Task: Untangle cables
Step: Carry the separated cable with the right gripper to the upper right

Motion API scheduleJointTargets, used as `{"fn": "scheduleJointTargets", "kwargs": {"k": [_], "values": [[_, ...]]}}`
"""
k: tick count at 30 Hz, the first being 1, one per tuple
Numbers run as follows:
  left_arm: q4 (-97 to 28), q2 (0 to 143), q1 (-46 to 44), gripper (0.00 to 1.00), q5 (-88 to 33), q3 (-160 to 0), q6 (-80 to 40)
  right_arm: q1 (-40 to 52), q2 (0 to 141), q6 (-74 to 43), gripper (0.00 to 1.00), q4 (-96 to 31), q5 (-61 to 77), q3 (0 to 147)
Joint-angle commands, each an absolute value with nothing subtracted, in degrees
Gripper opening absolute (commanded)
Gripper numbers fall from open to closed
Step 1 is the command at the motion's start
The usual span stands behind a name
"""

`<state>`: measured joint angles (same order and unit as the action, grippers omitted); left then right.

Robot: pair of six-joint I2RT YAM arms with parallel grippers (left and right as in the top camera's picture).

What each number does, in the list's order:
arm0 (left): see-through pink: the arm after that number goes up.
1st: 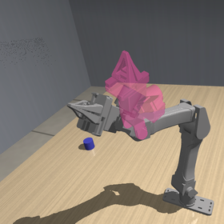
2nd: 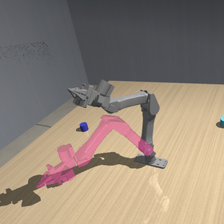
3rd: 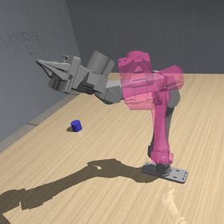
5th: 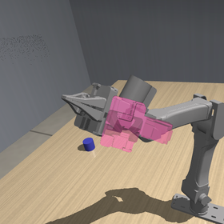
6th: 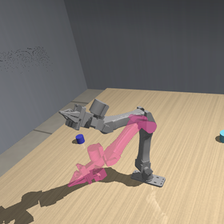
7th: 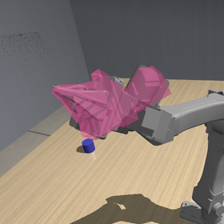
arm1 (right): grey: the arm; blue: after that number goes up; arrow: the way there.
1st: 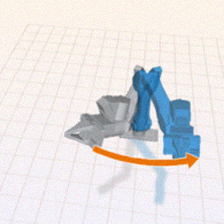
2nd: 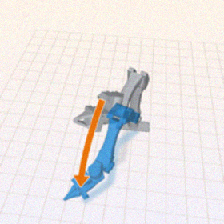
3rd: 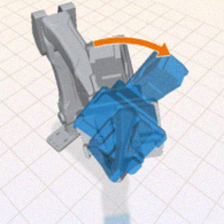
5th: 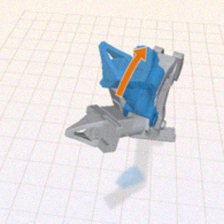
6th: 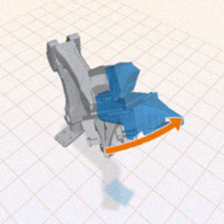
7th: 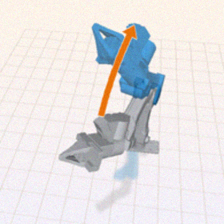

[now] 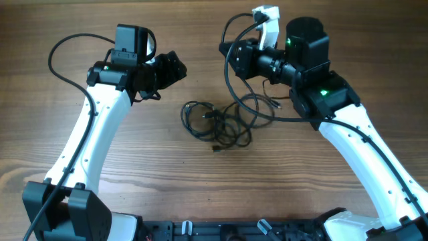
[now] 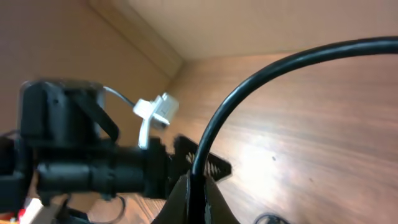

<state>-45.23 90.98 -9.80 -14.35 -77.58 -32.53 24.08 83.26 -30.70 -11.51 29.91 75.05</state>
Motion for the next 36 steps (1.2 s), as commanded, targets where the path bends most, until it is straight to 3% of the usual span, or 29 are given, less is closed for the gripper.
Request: {"fn": "scheduleJointTargets", "kwargs": {"k": [1, 3, 7, 14, 18, 24, 30, 36], "values": [[-46.35, 91.68, -10.22, 0.91, -13.39, -77.69, -33.26, 24.05, 81.06, -37.3, 0.04, -8.16, 30.76, 75.55], [-46.98, 91.68, -10.22, 0.94, -13.41, -77.69, -33.26, 22.96, 78.39, -44.56, 0.05, -0.45, 32.88, 75.55], [-47.37, 91.68, -10.22, 0.96, -13.41, -77.69, -31.97, 20.86, 73.58, -47.94, 0.05, 14.31, 30.15, 75.55], [-48.77, 91.68, -10.22, 0.99, -13.41, -77.69, -31.73, 13.96, 72.58, -43.48, 0.04, -14.22, 7.44, 75.53], [-49.12, 91.68, -11.18, 1.0, -19.35, -77.69, -23.79, 1.78, 72.58, -42.81, 0.04, -26.92, 3.73, 75.53], [-47.72, 91.68, -16.45, 1.0, -19.7, -77.69, -22.9, -12.97, 72.9, -32.91, 0.05, -34.57, 3.88, 75.53], [-47.66, 91.68, -17.43, 1.0, -17.28, -77.69, -22.9, -16.97, 74.28, -30.13, 0.05, -30.41, 4.51, 76.51], [-47.66, 91.68, -17.43, 1.0, -17.28, -77.69, -22.9, -19.27, 91.61, -25.85, 0.04, -36.77, 7.2, 97.71]]}}
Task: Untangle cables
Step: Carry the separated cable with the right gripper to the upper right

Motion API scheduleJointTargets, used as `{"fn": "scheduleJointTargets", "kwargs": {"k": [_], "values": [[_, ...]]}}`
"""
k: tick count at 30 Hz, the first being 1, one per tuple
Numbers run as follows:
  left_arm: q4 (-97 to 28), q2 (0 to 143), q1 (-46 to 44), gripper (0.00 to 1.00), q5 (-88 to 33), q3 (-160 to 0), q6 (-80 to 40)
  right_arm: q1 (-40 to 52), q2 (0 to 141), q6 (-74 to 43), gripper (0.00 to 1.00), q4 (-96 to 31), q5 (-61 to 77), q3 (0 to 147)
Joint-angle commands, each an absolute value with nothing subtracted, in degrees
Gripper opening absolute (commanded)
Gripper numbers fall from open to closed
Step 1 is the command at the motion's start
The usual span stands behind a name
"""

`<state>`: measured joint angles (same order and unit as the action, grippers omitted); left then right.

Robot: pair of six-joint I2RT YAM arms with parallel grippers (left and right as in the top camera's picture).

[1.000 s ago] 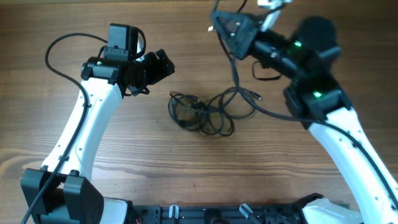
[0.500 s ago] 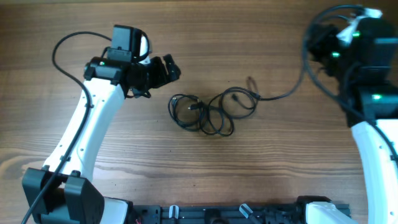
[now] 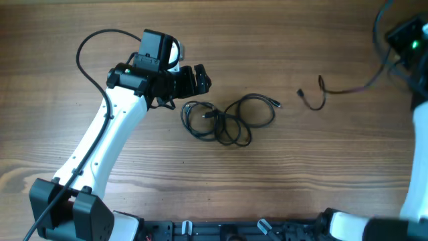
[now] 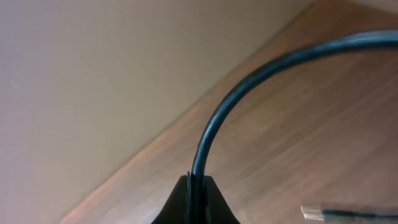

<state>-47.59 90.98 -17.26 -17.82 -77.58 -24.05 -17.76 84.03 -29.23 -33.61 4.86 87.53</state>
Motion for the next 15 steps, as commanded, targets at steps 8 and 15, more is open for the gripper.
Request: {"fn": "scheduleJointTargets", "kwargs": {"k": [8, 15], "values": [[-47.66, 91.68, -17.43, 1.0, -17.28, -77.69, -22.9, -22.13, 113.65, -22.48, 0.04, -32.27, 9.52, 120.29], [-47.66, 91.68, -17.43, 1.0, -17.28, -77.69, -22.9, -22.15, 127.72, -37.91, 0.08, -17.17, 18.52, 120.29]]}}
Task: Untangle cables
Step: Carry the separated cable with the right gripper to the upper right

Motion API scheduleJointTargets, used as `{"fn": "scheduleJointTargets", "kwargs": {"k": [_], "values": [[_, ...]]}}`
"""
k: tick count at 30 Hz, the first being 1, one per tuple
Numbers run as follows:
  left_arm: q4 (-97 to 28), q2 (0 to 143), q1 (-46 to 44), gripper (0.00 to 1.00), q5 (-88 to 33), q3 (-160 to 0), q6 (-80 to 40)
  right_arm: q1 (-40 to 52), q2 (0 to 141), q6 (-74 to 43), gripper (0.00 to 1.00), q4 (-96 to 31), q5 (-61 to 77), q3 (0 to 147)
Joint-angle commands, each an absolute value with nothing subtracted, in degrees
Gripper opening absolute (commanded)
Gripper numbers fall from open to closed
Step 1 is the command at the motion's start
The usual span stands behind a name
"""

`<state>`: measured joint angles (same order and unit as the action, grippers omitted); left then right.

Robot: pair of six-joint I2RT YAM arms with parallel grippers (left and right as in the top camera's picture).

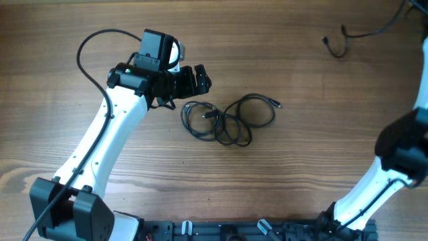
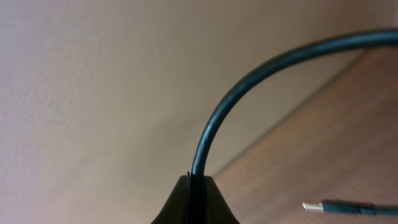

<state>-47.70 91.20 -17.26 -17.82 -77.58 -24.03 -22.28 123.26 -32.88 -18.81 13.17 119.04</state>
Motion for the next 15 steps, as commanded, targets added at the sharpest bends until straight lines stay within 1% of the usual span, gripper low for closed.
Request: {"fn": "scheduleJointTargets", "kwargs": {"k": [1, 2, 3, 5, 6, 10, 15], "values": [[-47.66, 91.68, -17.43, 1.0, -17.28, -77.69, -22.9, -22.22, 129.71, -37.52, 0.37, -18.31, 17.61, 120.29], [-47.66, 91.68, -17.43, 1.0, -17.28, -77.69, -22.9, -22.48, 131.13, -37.3, 0.75, -20.88, 16.19, 120.29], [-47.66, 91.68, -17.43, 1.0, -17.28, -77.69, -22.9, -23.05, 131.81, -35.53, 0.99, -23.62, 14.74, 120.29], [-47.66, 91.68, -17.43, 1.0, -17.28, -77.69, -22.9, -24.71, 131.2, -26.28, 1.0, -29.89, 8.49, 120.31], [-47.66, 91.68, -17.43, 1.0, -17.28, -77.69, -22.9, -25.76, 130.56, -23.86, 1.0, -32.93, 7.84, 120.31], [-47.66, 91.68, -17.43, 1.0, -17.28, -77.69, -22.9, -27.94, 130.3, -24.18, 1.0, -45.95, 10.61, 120.31], [-47.66, 91.68, -17.43, 1.0, -17.28, -77.69, -22.9, -26.13, 130.3, -23.79, 0.99, -61.78, 10.66, 119.5]]}}
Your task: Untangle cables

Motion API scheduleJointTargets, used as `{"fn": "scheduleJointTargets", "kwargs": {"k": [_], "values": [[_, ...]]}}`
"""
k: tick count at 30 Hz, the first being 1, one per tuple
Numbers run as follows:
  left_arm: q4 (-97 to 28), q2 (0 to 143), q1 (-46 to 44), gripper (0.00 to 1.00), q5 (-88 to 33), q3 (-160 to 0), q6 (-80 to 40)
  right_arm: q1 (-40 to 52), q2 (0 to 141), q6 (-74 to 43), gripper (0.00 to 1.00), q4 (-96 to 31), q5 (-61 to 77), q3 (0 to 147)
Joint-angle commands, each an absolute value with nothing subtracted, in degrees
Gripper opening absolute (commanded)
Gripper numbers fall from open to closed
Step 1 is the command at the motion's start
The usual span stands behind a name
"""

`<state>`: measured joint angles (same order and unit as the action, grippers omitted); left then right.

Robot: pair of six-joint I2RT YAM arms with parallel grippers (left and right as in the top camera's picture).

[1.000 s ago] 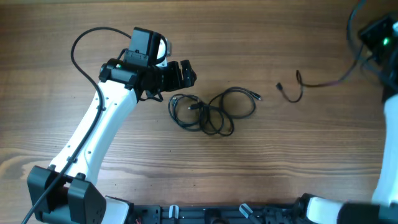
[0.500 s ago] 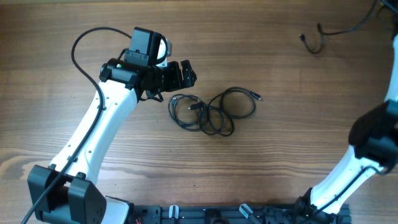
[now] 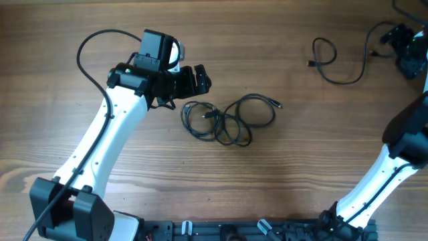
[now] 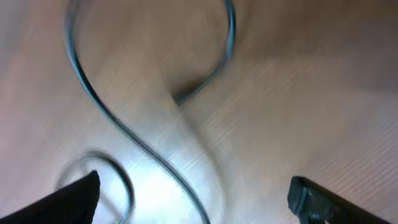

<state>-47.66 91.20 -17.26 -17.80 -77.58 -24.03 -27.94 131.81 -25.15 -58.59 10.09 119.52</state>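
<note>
A tangle of thin black cables [image 3: 226, 120] lies in loops at the middle of the wooden table. One separate black cable [image 3: 336, 65] lies loose at the upper right, curving toward my right gripper [image 3: 399, 44]. The right wrist view shows that gripper [image 4: 196, 198] open, its fingertips [image 4: 79, 198] wide apart low over the blurred cable [image 4: 134, 140], nothing between them. My left gripper [image 3: 198, 79] hovers just up and left of the tangle, apart from it; its fingers look parted with nothing in them.
The wooden table [image 3: 100, 201] stretches on all sides. The right arm [image 3: 394, 161] rises along the right edge. The left arm [image 3: 110, 140] crosses the left half, its own black lead [image 3: 87, 50] looping above it.
My right gripper was shut on the black cable, held up at the top right corner. It is now open and lower, and the cable lies on the table. The left arm has not moved.
My right gripper was shut on a black cable just above the tangle, the left gripper off to the left. Then the cable was clear of the tangle to the right and the left gripper stood beside the tangle. The cable was further up-right; now it lies released.
</note>
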Motion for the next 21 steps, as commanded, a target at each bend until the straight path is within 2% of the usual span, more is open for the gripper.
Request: {"fn": "scheduleJointTargets", "kwargs": {"k": [1, 4, 6, 9, 12, 16, 17, 21], "values": [[-47.66, 91.68, -17.43, 1.0, -17.28, -77.69, -22.9, -25.39, 130.3, -23.55, 0.99, -63.37, 11.31, 118.45], [-47.64, 91.68, -17.43, 1.0, -17.28, -77.69, -22.9, -23.05, 130.41, -20.99, 0.97, -62.78, 10.92, 114.24], [-47.66, 91.68, -17.43, 1.0, -17.28, -77.69, -22.9, -22.28, 130.47, -21.1, 0.82, -61.58, 7.64, 112.68], [-47.66, 91.68, -17.43, 1.0, -17.28, -77.69, -22.9, -22.35, 130.93, -21.15, 0.73, -60.71, 2.59, 110.78], [-47.66, 91.68, -17.43, 1.0, -17.28, -77.69, -22.9, -22.35, 130.93, -21.15, 0.69, -55.27, 2.61, 105.97], [-47.66, 91.68, -17.43, 1.0, -17.28, -77.69, -22.9, -22.33, 130.96, -21.15, 0.58, -48.62, 2.85, 101.3], [-47.66, 91.68, -17.43, 1.0, -17.28, -77.69, -22.9, -22.35, 130.96, -21.17, 0.52, -47.53, 2.85, 100.68], [-47.66, 91.68, -17.43, 1.0, -17.28, -77.69, -22.9, -22.33, 130.96, -21.26, 0.2, -45.34, 3.11, 100.47]]}}
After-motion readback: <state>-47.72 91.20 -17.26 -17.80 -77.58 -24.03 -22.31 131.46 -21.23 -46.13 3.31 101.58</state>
